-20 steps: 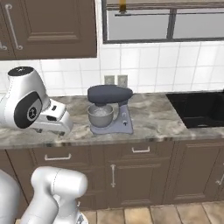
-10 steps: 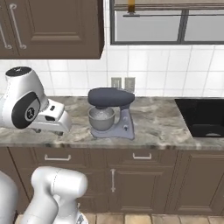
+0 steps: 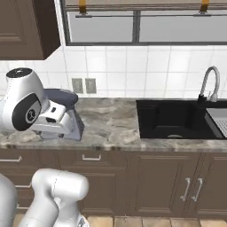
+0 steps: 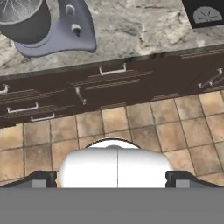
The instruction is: Navigate to the coffee machine.
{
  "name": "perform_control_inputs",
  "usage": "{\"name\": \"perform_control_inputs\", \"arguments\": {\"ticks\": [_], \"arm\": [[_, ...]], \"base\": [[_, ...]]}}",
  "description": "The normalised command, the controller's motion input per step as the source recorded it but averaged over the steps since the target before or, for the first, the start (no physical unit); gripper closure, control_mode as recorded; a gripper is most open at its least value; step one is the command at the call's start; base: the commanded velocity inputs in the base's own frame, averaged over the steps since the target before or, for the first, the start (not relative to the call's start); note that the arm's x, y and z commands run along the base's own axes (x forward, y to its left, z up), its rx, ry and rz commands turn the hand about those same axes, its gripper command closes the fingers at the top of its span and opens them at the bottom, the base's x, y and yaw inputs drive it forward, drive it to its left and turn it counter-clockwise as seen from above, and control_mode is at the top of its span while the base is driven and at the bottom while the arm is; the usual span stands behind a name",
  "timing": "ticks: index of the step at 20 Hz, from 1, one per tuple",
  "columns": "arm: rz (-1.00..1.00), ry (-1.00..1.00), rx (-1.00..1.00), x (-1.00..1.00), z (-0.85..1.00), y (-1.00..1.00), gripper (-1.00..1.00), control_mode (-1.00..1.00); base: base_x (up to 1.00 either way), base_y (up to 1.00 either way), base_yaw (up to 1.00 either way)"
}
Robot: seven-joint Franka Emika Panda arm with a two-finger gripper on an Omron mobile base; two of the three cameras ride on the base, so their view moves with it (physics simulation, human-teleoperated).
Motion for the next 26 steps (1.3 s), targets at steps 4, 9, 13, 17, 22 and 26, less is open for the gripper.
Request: {"name": "perform_control_inputs", "arguments": {"ticks": [4, 9, 13, 17, 22, 26], "arm": [[0.00, 0.00, 0.00, 0.00, 0.00, 0.00, -1.00, 1.00], [0.00, 0.00, 0.00, 0.00, 0.00, 0.00, -1.00, 1.00], [0.00, 0.00, 0.00, 0.00, 0.00, 0.00, -1.00, 1.00], [0.00, 0.00, 0.00, 0.00, 0.00, 0.00, -1.00, 1.00], [0.00, 0.00, 0.00, 0.00, 0.00, 0.00, -1.00, 1.00], [0.00, 0.00, 0.00, 0.00, 0.00, 0.00, -1.00, 1.00]], "base": [[0.19, -1.00, 0.00], [0.20, -1.00, 0.00], [0.18, -1.00, 0.00], [0.20, -1.00, 0.00], [0.19, -1.00, 0.00], [0.17, -1.00, 0.00]]}}
